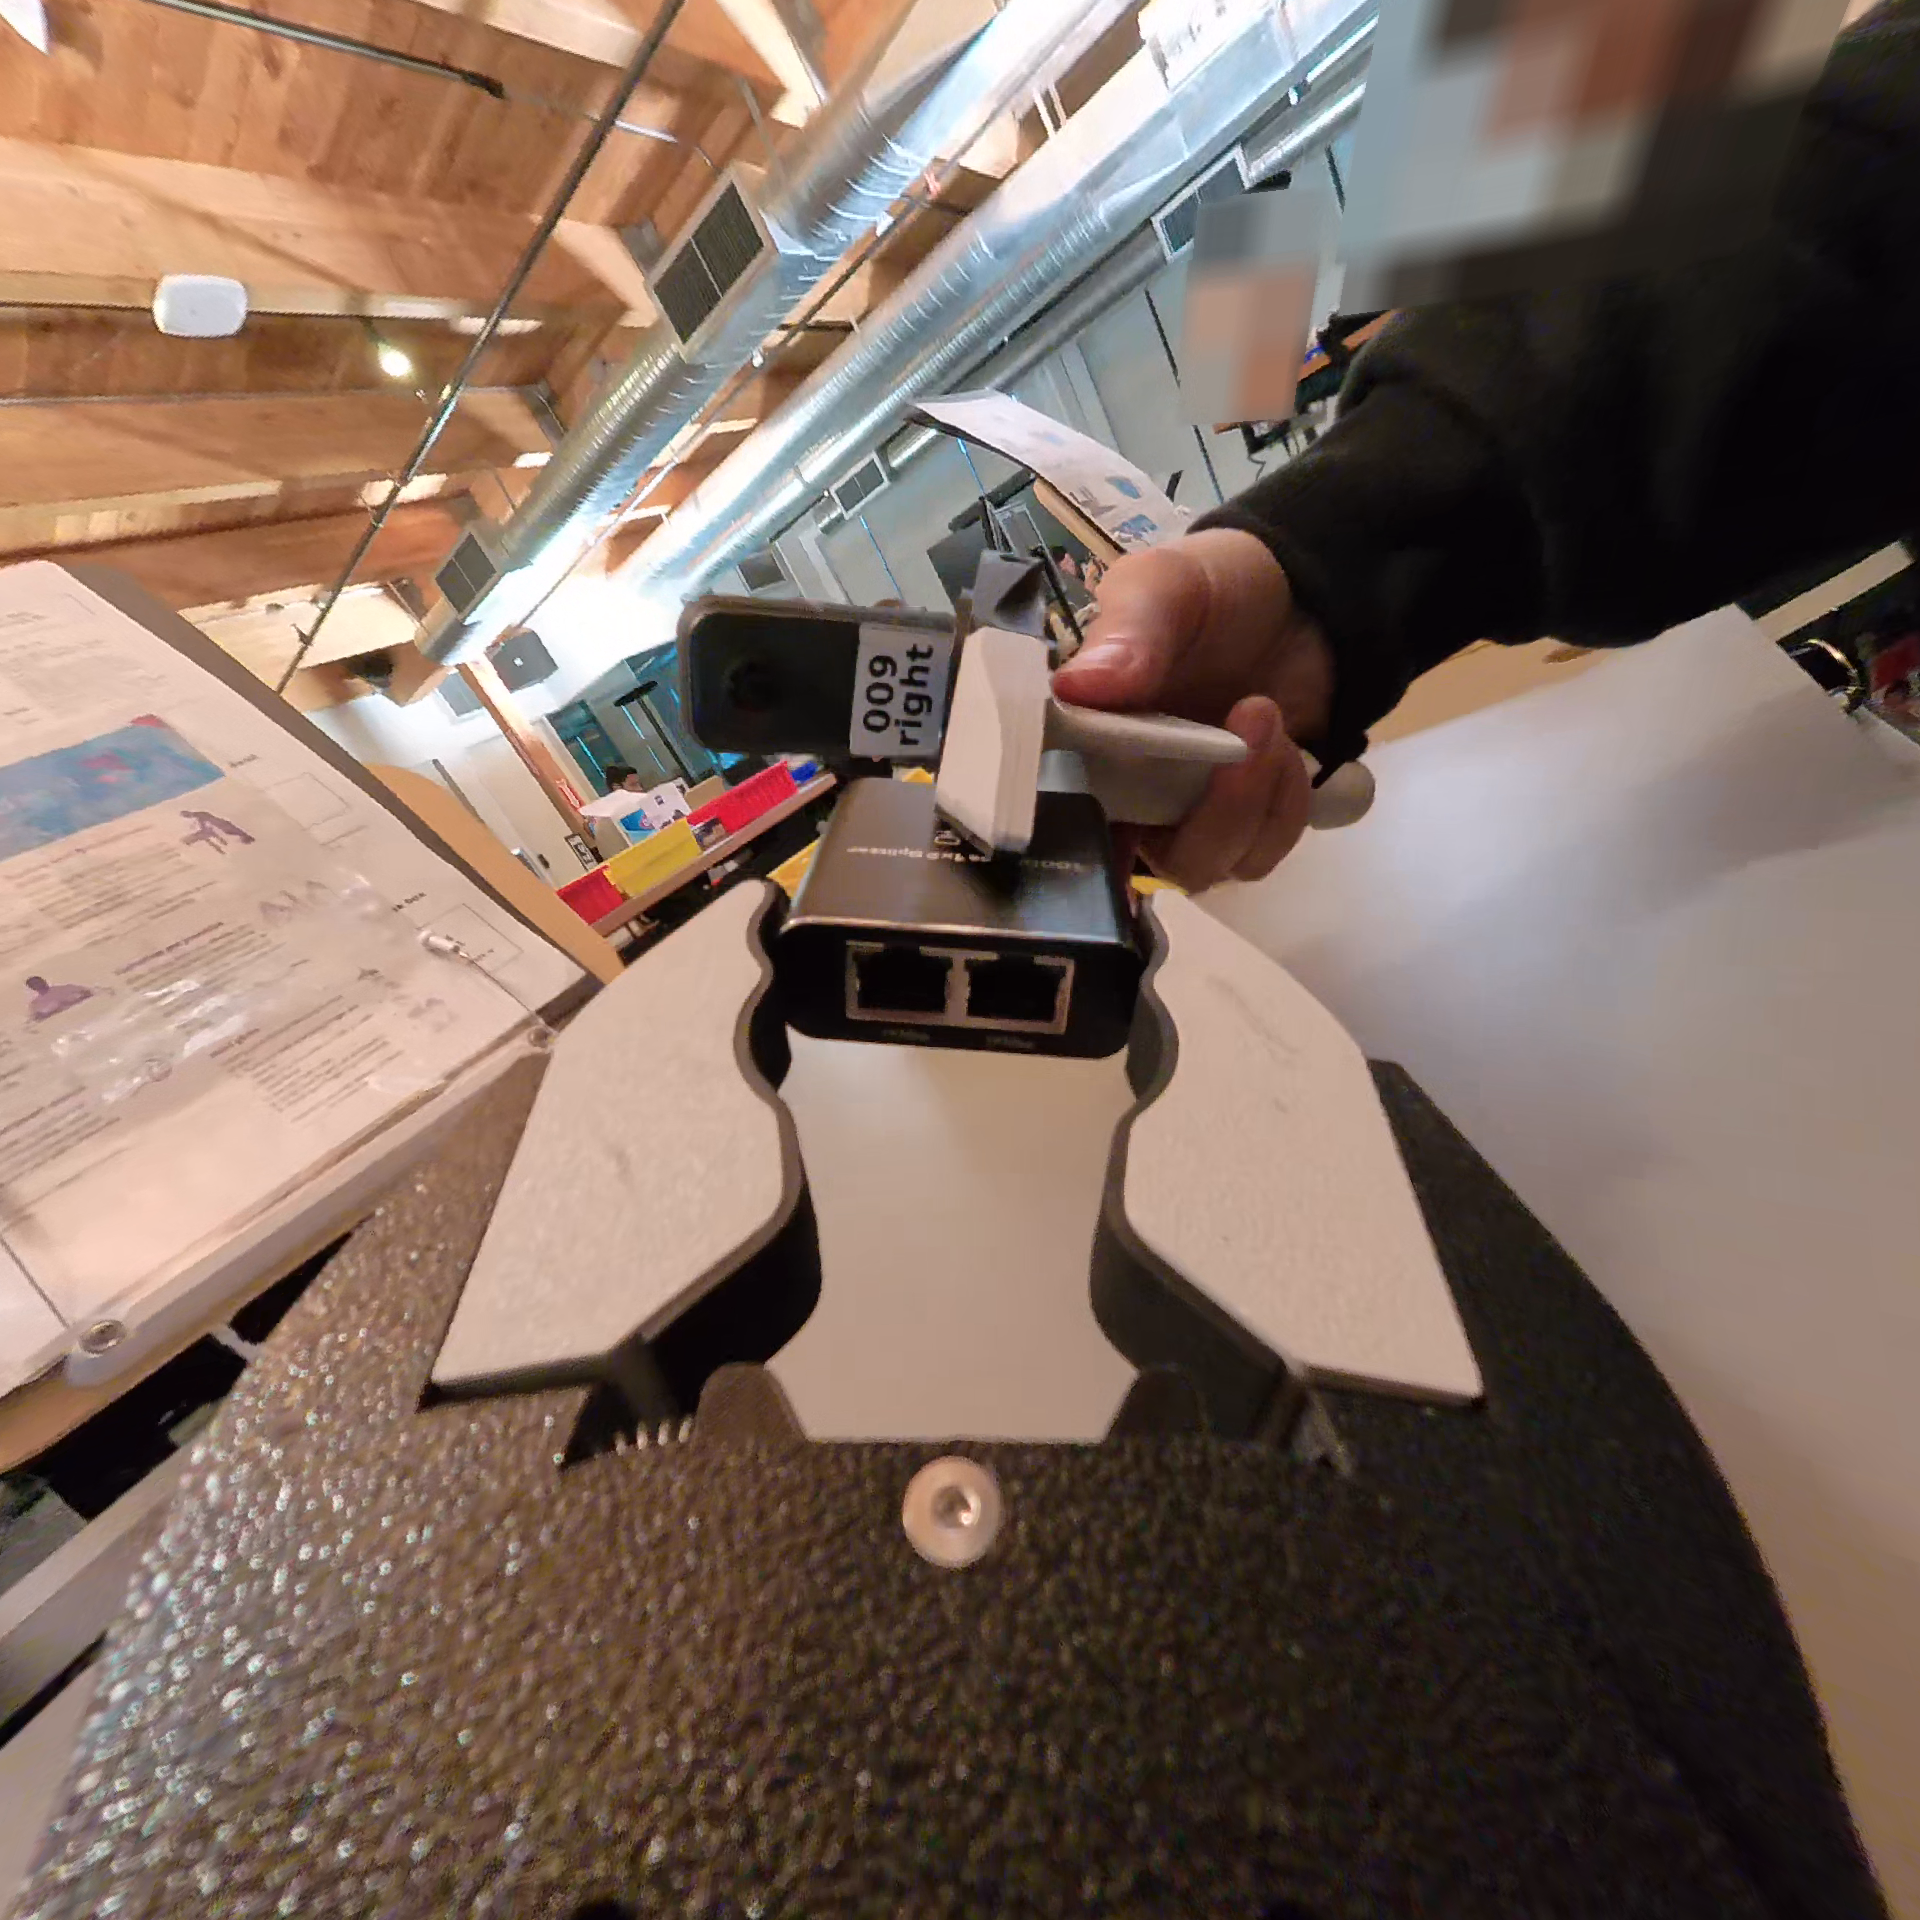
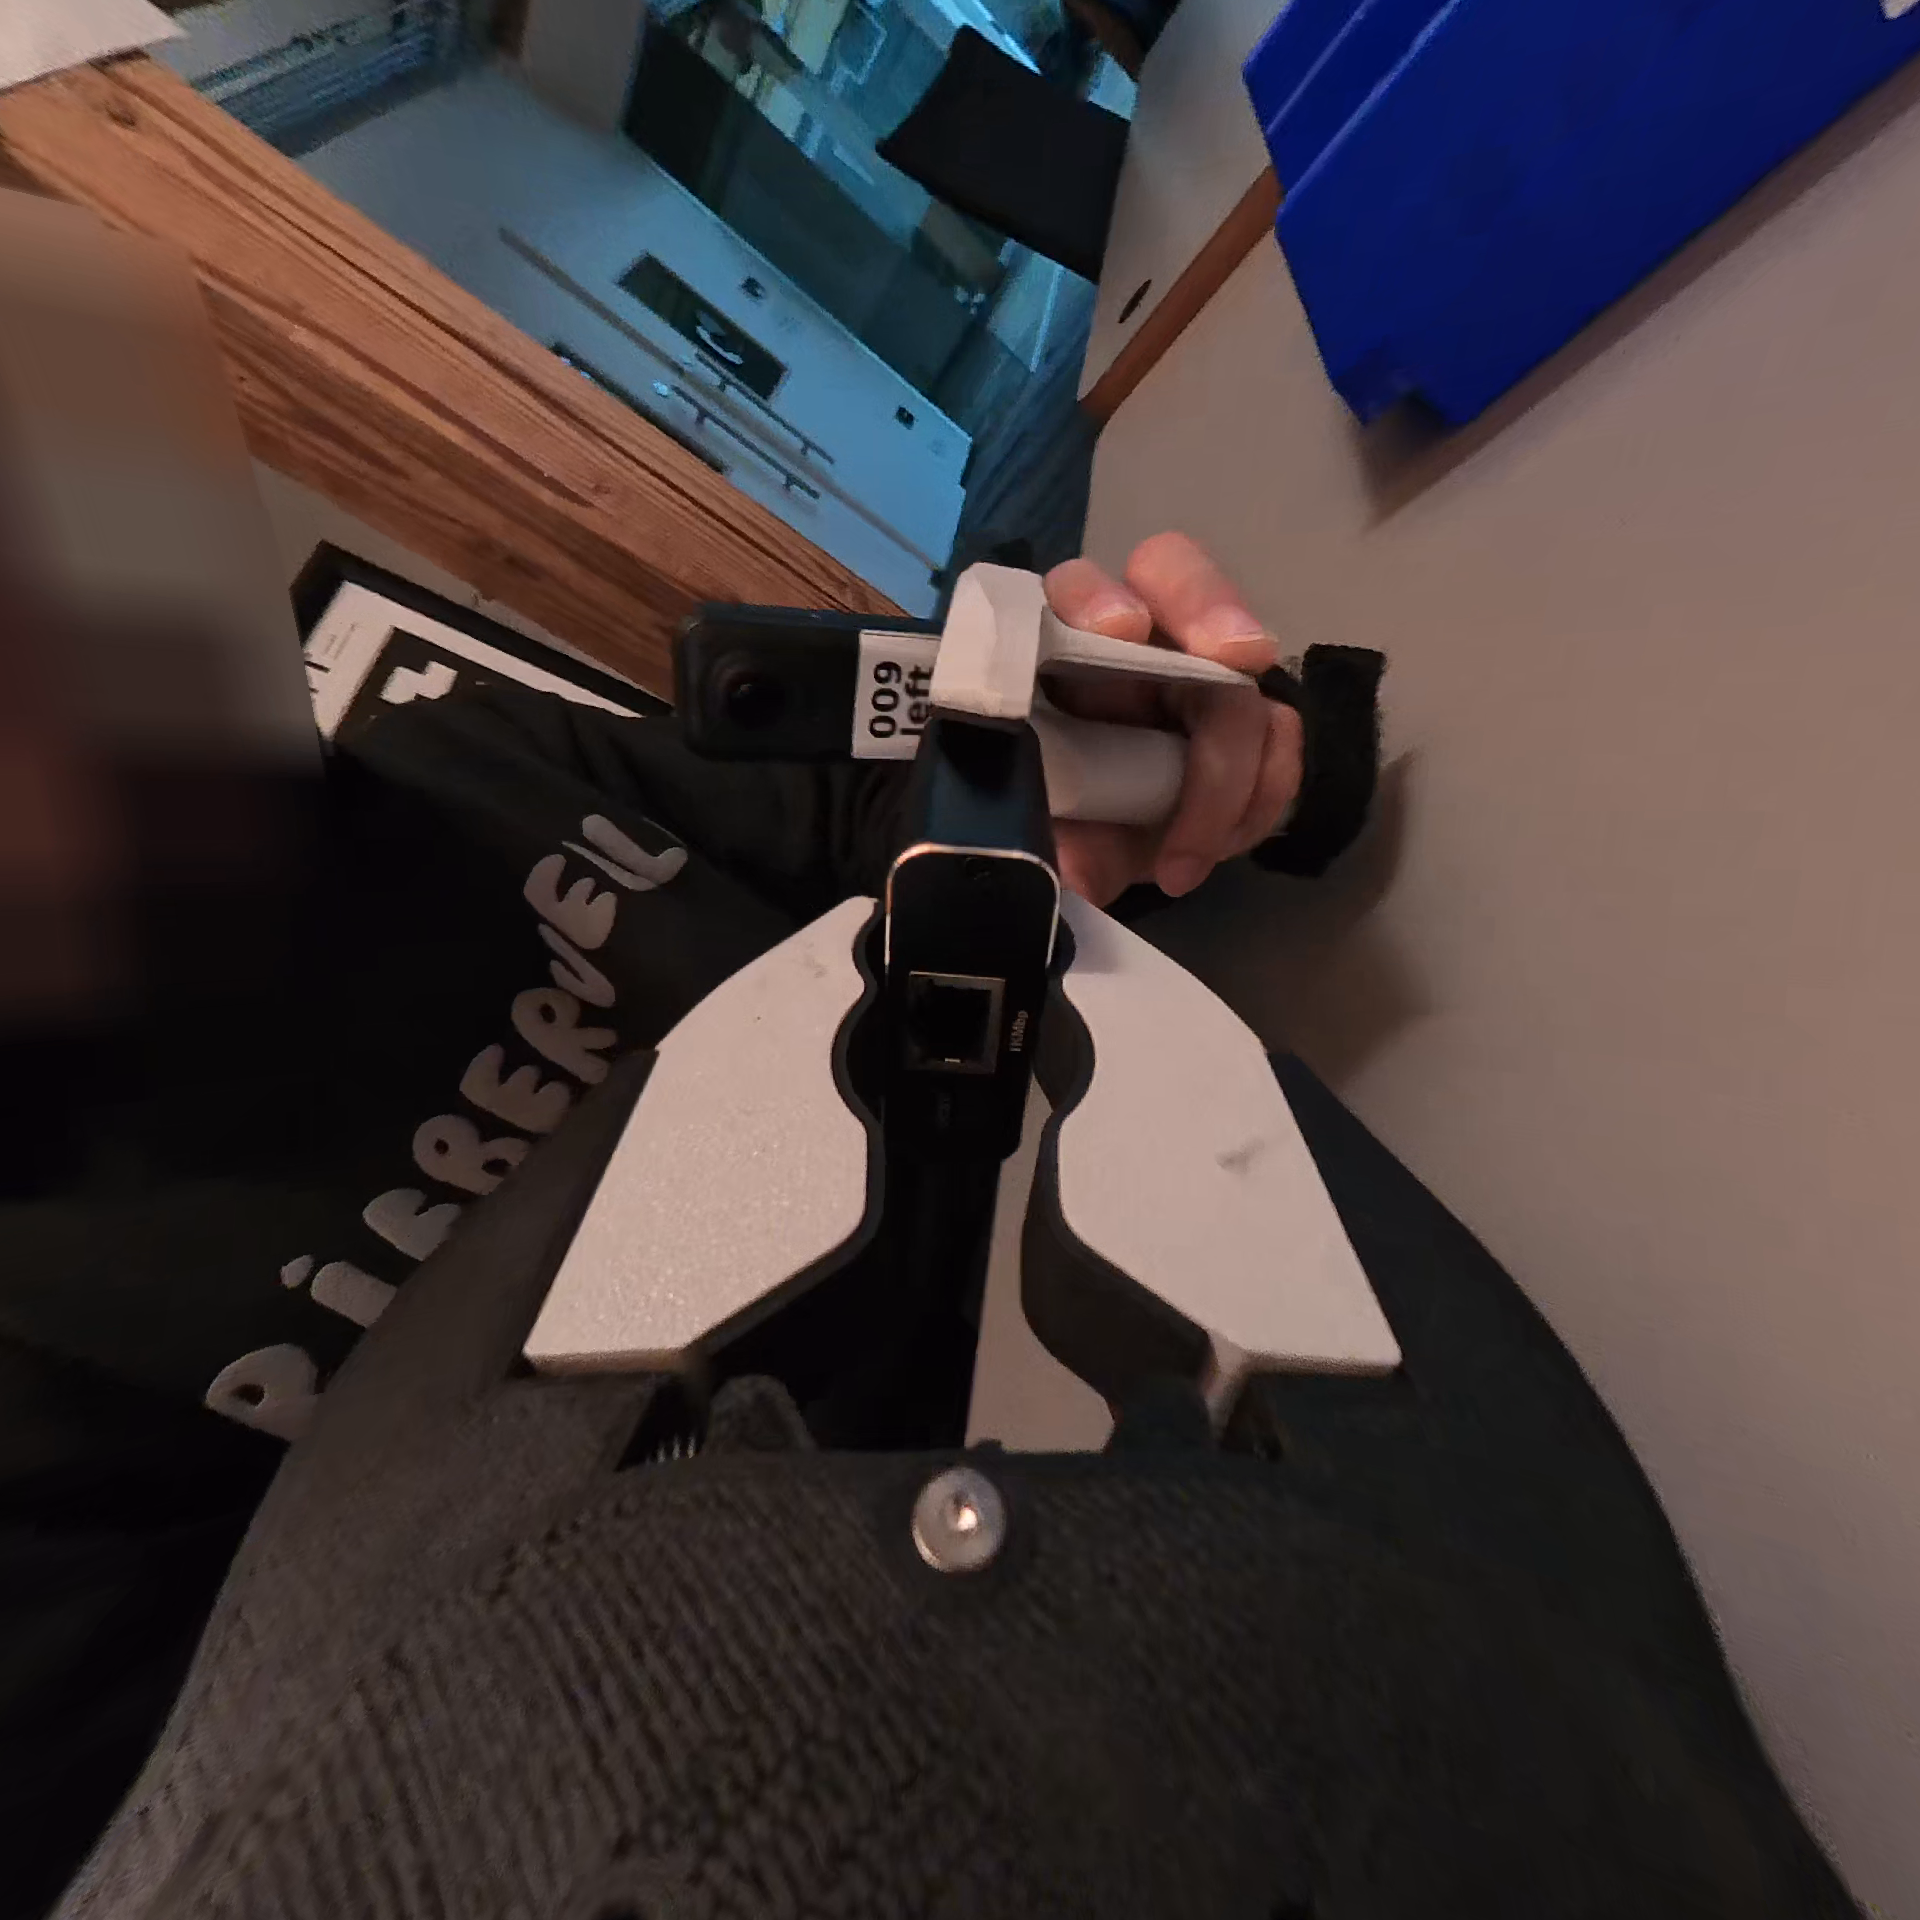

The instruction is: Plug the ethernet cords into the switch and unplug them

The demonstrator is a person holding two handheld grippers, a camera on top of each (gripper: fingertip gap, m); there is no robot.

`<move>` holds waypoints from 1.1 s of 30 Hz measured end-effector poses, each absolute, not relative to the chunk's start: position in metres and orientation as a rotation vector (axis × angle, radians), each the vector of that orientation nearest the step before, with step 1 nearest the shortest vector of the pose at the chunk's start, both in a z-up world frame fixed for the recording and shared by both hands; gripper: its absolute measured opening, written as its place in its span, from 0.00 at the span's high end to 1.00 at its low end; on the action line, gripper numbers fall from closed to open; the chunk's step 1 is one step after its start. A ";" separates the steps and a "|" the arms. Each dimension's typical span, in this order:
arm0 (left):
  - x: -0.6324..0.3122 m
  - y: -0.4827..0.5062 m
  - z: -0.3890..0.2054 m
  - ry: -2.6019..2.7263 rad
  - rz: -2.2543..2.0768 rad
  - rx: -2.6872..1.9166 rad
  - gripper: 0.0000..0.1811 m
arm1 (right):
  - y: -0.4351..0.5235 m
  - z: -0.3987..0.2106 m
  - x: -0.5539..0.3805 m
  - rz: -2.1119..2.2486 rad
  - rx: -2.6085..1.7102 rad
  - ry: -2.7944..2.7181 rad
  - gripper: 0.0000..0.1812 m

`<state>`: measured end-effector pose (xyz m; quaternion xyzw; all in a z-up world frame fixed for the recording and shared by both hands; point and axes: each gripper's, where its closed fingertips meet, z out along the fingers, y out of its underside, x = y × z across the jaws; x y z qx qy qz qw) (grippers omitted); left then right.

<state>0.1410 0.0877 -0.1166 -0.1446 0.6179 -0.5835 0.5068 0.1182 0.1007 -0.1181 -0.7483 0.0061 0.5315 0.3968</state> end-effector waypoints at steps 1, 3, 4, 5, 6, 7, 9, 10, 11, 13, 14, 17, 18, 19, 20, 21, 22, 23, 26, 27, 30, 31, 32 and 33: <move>0.142 0.086 -0.118 1.495 -1.419 -0.358 0.65 | 0.100 -0.120 0.121 1.307 -1.922 0.012 0.86; 0.146 0.086 -0.120 1.496 -1.415 -0.394 0.60 | 0.098 -0.122 0.126 1.249 -1.980 0.004 0.86; 0.148 0.089 -0.120 1.488 -1.402 -0.417 0.56 | 0.098 -0.122 0.133 1.179 -2.008 0.000 0.86; 0.149 0.090 -0.120 1.483 -1.402 -0.432 0.56 | 0.098 -0.121 0.143 1.097 -2.050 -0.005 0.86; 0.148 0.092 -0.119 1.476 -1.419 -0.445 0.56 | 0.096 -0.118 0.155 1.005 -2.088 -0.001 0.86; 0.148 0.094 -0.117 1.461 -1.441 -0.464 0.56 | 0.095 -0.111 0.171 0.892 -2.118 0.003 0.86; 0.148 0.098 -0.114 1.436 -1.494 -0.510 0.57 | 0.084 -0.096 0.213 0.642 -2.194 -0.002 0.86; 0.149 0.100 -0.114 1.432 -1.519 -0.537 0.59 | 0.073 -0.092 0.244 0.440 -2.280 -0.013 0.86; 0.150 0.102 -0.113 1.427 -1.536 -0.565 0.60 | 0.060 -0.085 0.276 0.239 -2.345 -0.024 0.86; 0.150 0.103 -0.113 1.423 -1.559 -0.587 0.63 | 0.023 -0.073 0.340 -0.111 -2.516 -0.076 0.86; 0.150 0.102 -0.113 1.426 -1.566 -0.587 0.64 | 0.006 -0.064 0.374 -0.282 -2.574 -0.052 0.86; 0.153 0.097 -0.116 1.455 -1.567 -0.591 0.65 | -0.033 -0.052 0.446 -0.492 -2.723 0.065 0.86; 0.154 0.097 -0.118 1.461 -1.558 -0.596 0.66 | -0.040 -0.053 0.465 -0.539 -2.744 0.112 0.86; 0.155 0.097 -0.119 1.467 -1.544 -0.604 0.68 | -0.046 -0.058 0.478 -0.573 -2.782 0.125 0.86; 0.155 0.097 -0.119 1.471 -1.531 -0.608 0.70 | -0.052 -0.065 0.491 -0.620 -2.831 0.120 0.86; 0.155 0.097 -0.119 1.472 -1.532 -0.603 0.70 | -0.058 -0.074 0.504 -0.689 -2.879 0.130 0.86; 0.155 0.097 -0.119 1.470 -1.541 -0.601 0.70 | -0.065 -0.084 0.515 -0.742 -2.943 0.146 0.86; 0.155 0.098 -0.119 1.469 -1.552 -0.610 0.70 | -0.072 -0.097 0.522 -0.754 -3.015 0.139 0.86; 0.155 0.101 -0.119 1.464 -1.587 -0.636 0.70 | -0.077 -0.125 0.539 -0.786 -3.115 0.098 0.86; 0.155 0.101 -0.118 1.461 -1.595 -0.640 0.70 | -0.076 -0.133 0.542 -0.760 -3.130 0.094 0.86; 0.155 0.102 -0.119 1.468 -1.599 -0.641 0.70 | -0.075 -0.151 0.554 -0.766 -3.203 -0.001 0.86; 0.156 0.102 -0.120 1.473 -1.596 -0.646 0.69 | -0.075 -0.159 0.553 -0.726 -3.244 -0.066 0.86; 0.156 0.102 -0.121 1.478 -1.595 -0.651 0.69 | -0.076 -0.167 0.552 -0.692 -3.283 -0.125 0.86; 0.157 0.102 -0.122 1.482 -1.596 -0.655 0.69 | -0.076 -0.173 0.554 -0.690 -3.316 -0.163 0.86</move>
